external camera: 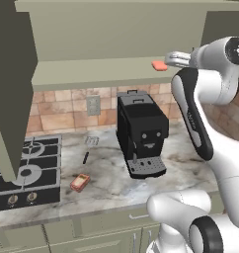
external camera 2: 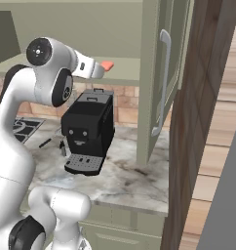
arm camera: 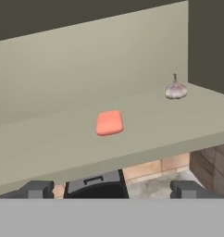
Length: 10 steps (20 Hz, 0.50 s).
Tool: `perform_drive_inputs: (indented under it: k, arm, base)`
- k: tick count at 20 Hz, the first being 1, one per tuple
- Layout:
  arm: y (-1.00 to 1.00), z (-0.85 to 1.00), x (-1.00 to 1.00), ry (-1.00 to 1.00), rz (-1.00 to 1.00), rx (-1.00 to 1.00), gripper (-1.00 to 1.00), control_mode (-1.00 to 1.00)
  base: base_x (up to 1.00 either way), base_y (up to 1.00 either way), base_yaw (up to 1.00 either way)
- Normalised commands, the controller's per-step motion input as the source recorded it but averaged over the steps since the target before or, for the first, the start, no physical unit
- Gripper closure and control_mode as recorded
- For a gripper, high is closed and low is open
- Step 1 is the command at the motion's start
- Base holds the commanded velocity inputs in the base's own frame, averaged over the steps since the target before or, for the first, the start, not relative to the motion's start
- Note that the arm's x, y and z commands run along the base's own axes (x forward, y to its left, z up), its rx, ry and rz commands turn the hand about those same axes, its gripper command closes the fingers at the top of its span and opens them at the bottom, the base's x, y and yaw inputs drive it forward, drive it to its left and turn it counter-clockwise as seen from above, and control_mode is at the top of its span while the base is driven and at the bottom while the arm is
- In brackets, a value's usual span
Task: Pick the bar soap and bar soap from the cabinet and place them on the counter.
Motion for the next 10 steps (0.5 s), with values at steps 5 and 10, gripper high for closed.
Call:
perform_drive_inputs:
  k: [5,10]
  arm:
    - [0.00,0.00,0.19,0.06,0.00,0.00,-1.00,-1.00]
    - [0.00,0.00,0.13,0.05,0.00,0.00,-1.00,-1.00]
  base:
    - [0.00,0.00,0.00]
    - [0.00,0.00,0.00]
